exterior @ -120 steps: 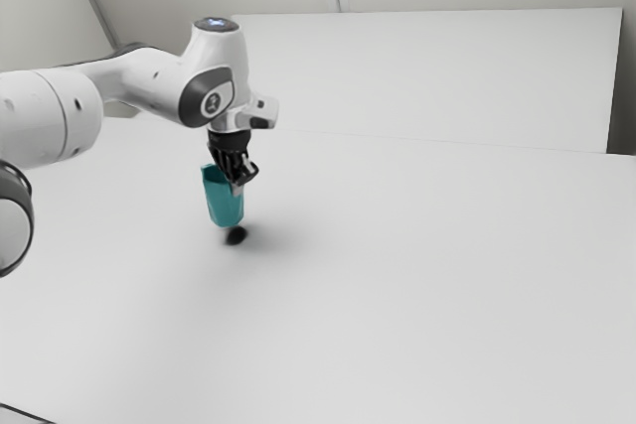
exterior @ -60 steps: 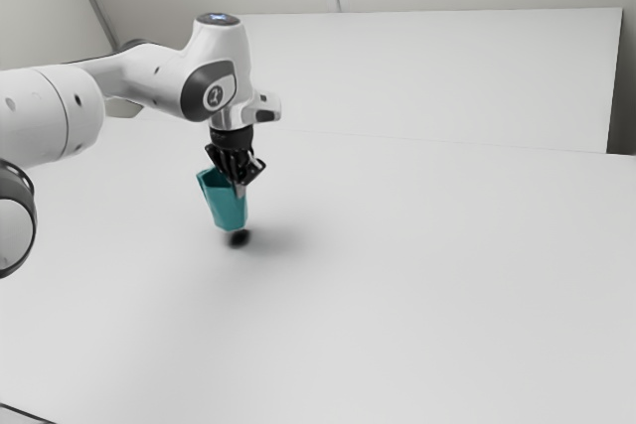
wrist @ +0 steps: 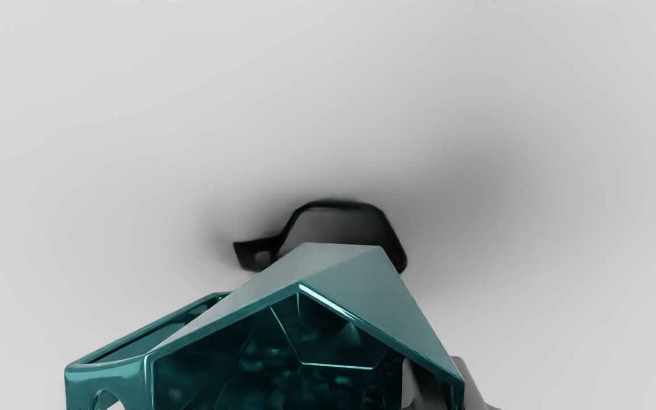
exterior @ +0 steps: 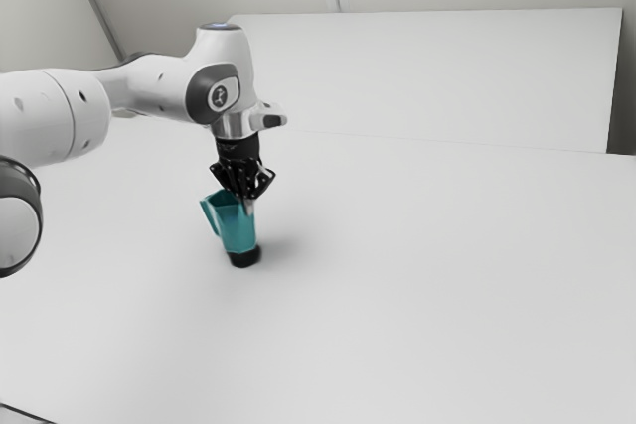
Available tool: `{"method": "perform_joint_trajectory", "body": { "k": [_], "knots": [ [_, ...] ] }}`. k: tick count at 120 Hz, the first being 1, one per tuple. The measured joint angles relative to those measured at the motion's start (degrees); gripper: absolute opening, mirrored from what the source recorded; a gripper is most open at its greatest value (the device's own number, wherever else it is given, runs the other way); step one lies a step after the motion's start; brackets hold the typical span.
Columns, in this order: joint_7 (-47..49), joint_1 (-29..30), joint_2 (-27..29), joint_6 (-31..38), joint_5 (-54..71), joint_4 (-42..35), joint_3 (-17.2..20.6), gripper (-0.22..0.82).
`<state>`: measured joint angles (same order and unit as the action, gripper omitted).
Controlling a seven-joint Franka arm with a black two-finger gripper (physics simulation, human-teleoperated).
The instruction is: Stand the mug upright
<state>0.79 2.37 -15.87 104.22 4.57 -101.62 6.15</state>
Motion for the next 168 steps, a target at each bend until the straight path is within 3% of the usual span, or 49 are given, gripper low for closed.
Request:
{"method": "perform_joint_trajectory", "body": {
  "k": [84, 168],
  "knots": [
    [2.82, -1.13, -2.62, 2.09, 0.23, 0.23, 0.04, -0.18],
    [3.68, -2.02, -5.09, 0.39, -0.18, 4.80, 0.41, 0.07]
  ]
}}
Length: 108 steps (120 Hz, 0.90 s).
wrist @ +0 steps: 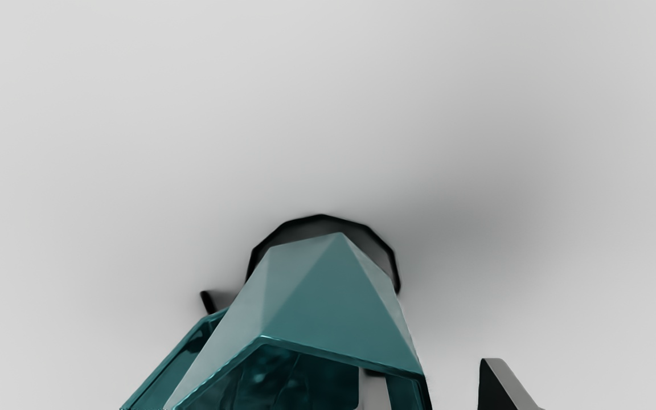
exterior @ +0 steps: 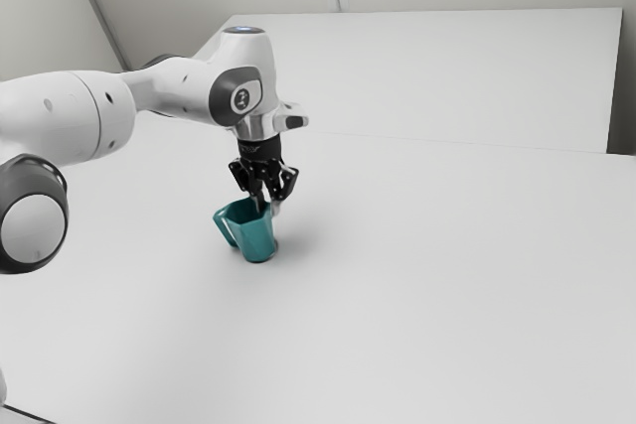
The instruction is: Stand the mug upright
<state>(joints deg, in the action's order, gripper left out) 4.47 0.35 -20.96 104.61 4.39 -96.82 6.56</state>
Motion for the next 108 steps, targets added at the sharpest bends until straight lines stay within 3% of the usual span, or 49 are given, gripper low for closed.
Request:
{"method": "perform_joint_trajectory", "body": {
  "k": [80, 108],
  "knots": [
    [0.48, -0.09, -0.48, -1.07, -0.26, 3.80, 0.43, 0.33],
    [-0.29, -0.05, 5.09, -0.80, -0.72, 2.95, -0.25, 0.51]
  ]
}}
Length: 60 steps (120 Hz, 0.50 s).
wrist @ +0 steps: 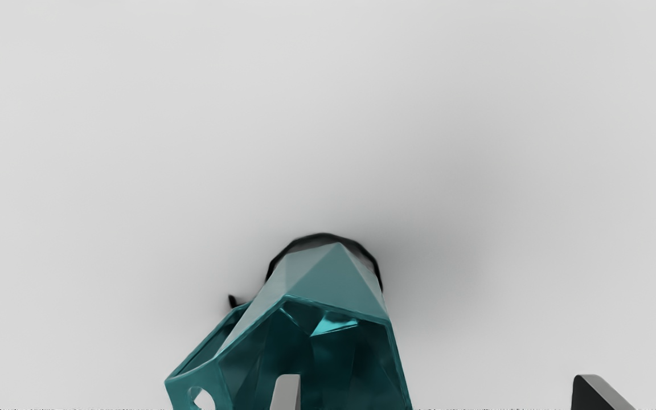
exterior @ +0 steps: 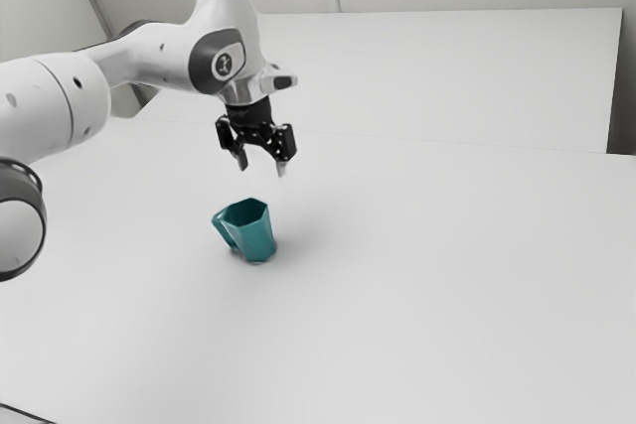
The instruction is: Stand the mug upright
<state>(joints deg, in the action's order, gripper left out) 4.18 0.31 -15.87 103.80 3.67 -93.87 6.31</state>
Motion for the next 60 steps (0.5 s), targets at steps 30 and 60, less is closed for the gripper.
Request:
{"method": "perform_joint_trajectory", "body": {
  "k": [30, 60],
  "knots": [
    [-5.37, 0.48, 10.82, 0.15, -0.67, -2.27, -1.81, 0.57],
    [-11.91, 1.66, 14.12, -0.18, -1.17, -1.62, -4.05, 0.60]
  ]
}}
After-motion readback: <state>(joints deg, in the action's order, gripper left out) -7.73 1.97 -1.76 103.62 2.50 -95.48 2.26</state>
